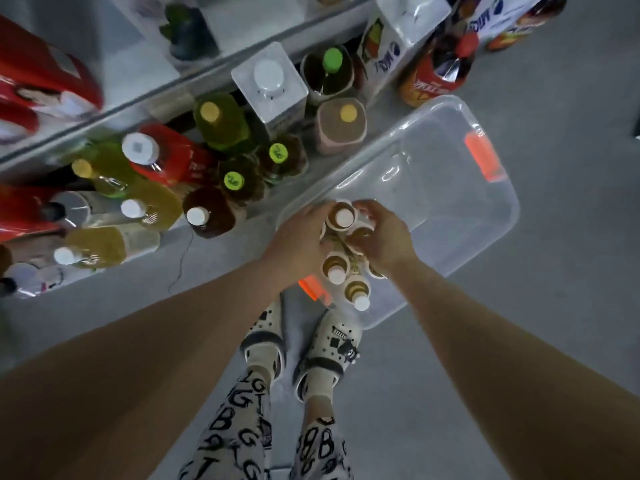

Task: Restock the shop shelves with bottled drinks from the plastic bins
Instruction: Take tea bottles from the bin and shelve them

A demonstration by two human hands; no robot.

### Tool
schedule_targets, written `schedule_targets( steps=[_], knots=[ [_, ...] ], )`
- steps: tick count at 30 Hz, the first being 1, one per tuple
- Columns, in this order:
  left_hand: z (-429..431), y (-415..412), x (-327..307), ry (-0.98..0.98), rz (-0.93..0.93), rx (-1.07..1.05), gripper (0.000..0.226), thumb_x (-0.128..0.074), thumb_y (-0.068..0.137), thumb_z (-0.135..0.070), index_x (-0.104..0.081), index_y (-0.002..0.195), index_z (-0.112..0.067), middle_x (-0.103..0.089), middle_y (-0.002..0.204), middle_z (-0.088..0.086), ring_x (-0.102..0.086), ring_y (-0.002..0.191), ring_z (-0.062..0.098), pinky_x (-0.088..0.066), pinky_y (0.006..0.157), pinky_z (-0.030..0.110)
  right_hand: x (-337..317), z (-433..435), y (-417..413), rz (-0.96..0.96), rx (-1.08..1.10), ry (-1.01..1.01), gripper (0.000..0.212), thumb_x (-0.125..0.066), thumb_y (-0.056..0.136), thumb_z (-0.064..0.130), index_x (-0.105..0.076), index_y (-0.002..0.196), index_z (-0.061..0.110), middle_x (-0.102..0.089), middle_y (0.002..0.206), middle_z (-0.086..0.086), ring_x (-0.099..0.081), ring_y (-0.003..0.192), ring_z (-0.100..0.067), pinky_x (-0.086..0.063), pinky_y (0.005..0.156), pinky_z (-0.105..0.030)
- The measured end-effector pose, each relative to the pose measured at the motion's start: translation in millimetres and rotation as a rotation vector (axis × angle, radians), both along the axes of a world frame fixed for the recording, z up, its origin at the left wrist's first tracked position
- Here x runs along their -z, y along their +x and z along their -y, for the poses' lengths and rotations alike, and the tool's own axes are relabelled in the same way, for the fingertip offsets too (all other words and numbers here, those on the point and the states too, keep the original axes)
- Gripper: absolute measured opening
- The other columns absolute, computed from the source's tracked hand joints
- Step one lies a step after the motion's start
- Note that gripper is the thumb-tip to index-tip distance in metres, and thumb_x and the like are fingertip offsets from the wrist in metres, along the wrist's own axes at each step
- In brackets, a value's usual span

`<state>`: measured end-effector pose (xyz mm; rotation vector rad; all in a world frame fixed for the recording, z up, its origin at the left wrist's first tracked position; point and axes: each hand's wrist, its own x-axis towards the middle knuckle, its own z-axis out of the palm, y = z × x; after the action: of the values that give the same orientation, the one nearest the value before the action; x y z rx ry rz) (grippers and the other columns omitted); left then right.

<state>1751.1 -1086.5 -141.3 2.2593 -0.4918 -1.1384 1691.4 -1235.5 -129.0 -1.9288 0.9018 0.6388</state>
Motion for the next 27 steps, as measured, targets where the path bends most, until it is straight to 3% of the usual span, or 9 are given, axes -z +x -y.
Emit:
schedule_targets(
  steps=[5,9,15,20,23,27],
  knots=[
    [3.8,-11.3,50.7,0.043,0.015,-0.002,0.067,-0.069,0.088,-0.031,-0.037,0.147,-0.028,-0.048,0.145,0.001,-0.044,0.135,0.024,-0.039,0.11,0.045,36.9,-6.6,0.7,0.047,-0.111,-0.05,0.043,-0.079,0.083,0.026,-0.064,0.123,0.027,-0.067,0.115,0.008,-0.06,0.106,-0.016,-0.04,0.087,-0.023],
    [4.5,-15.6,69.6,0.119,0.109,0.069,0.063,-0.061,0.094,-0.029,-0.034,0.151,-0.02,-0.044,0.15,0.005,-0.036,0.14,0.026,-0.026,0.117,0.037,55.1,-5.2,-5.8,0.135,-0.056,-0.058,0.032,-0.074,0.086,0.019,-0.069,0.116,0.026,-0.07,0.114,0.007,-0.062,0.108,-0.018,-0.048,0.095,-0.035],
    [8.7,-17.8,76.7,0.122,0.145,0.065,0.063,-0.066,0.089,-0.026,-0.041,0.147,-0.019,-0.048,0.146,0.003,-0.038,0.139,0.022,-0.026,0.118,0.037,68.8,-5.0,-12.6,0.179,0.024,-0.041,0.028,-0.075,0.088,0.027,-0.069,0.115,0.029,-0.066,0.1,0.015,-0.063,0.097,-0.014,-0.051,0.09,-0.033],
    [10.8,-11.9,68.3,0.045,0.081,0.03,0.059,-0.066,0.089,-0.018,-0.045,0.143,-0.023,-0.056,0.139,0.001,-0.047,0.132,0.023,-0.038,0.112,0.044,59.7,-2.3,-12.6,0.223,0.049,-0.038,0.03,-0.072,0.091,0.023,-0.067,0.121,0.022,-0.062,0.112,0.016,-0.056,0.105,-0.011,-0.046,0.098,-0.032],
    [13.7,-6.8,52.8,0.016,0.072,0.024,0.061,-0.062,0.09,-0.013,-0.042,0.146,-0.024,-0.054,0.141,-0.001,-0.047,0.133,0.022,-0.039,0.111,0.045,48.0,1.9,-9.9,0.211,0.071,-0.042,0.036,-0.069,0.094,0.026,-0.062,0.13,0.022,-0.066,0.126,0.005,-0.058,0.114,-0.019,-0.045,0.1,-0.034],
    [19.4,0.2,32.5,-0.022,-0.029,-0.049,0.069,-0.063,0.092,-0.013,-0.031,0.152,-0.026,-0.047,0.148,-0.001,-0.042,0.138,0.022,-0.035,0.114,0.041,27.3,9.9,-5.7,0.211,0.131,-0.04,0.032,-0.066,0.096,0.033,-0.06,0.126,0.024,-0.069,0.116,0.004,-0.061,0.104,-0.016,-0.047,0.09,-0.031]
  ],
)
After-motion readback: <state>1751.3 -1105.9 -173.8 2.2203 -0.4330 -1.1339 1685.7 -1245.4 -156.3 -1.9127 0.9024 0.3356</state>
